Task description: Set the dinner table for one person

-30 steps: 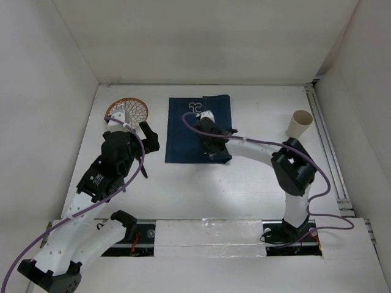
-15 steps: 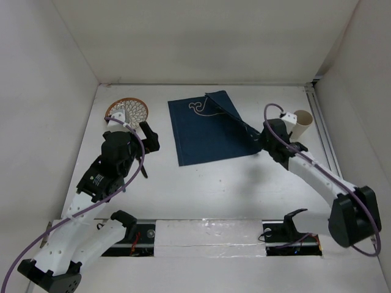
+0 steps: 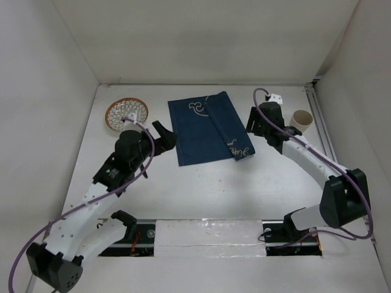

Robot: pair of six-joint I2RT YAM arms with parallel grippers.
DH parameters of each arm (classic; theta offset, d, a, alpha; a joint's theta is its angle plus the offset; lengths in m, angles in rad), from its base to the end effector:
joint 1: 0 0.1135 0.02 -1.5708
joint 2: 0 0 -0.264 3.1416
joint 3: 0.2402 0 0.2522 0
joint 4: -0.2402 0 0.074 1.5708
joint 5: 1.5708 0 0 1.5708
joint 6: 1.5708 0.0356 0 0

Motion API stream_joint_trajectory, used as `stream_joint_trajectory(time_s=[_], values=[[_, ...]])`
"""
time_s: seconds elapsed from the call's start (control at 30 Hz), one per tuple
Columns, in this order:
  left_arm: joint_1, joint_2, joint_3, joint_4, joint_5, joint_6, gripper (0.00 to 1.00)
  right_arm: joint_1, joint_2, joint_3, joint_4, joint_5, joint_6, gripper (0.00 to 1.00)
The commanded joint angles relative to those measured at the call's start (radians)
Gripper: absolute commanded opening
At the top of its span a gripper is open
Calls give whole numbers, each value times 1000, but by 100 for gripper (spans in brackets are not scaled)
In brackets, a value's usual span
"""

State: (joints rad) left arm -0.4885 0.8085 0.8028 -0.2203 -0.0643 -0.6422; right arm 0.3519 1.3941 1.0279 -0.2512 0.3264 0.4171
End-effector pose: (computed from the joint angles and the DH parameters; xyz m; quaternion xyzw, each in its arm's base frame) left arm 0.1686 -0.0870 0.3385 -0.0800 0.7781 -0.3123 0.5391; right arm 0.2965 0.0967 0.2793 0.1031 0.8738 0.0360 0.4738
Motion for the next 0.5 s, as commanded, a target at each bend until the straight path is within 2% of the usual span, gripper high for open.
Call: stream_joint_trajectory(time_s=[0.0,0.07,0.13,0.23,0.4,0.47], values=[[2,195,-83,330,129,-149,100,29,22,56,88,-157,-78,68],[2,340,-23,371,129,-137,100,50,63,112,63,-241,-107,70],[2,545,47,354,107,-122,100,62,144,231,-36,-260,-133,70],[2,760,171,334,98,-122,100,90,218,319,-54,-289,-187,70],[2,1036,411,207,95,-122,100,56,333,377,35,-571,-166,70],[2,1085,461,167,86,-132,100,56,377,409,35,-604,-166,70]])
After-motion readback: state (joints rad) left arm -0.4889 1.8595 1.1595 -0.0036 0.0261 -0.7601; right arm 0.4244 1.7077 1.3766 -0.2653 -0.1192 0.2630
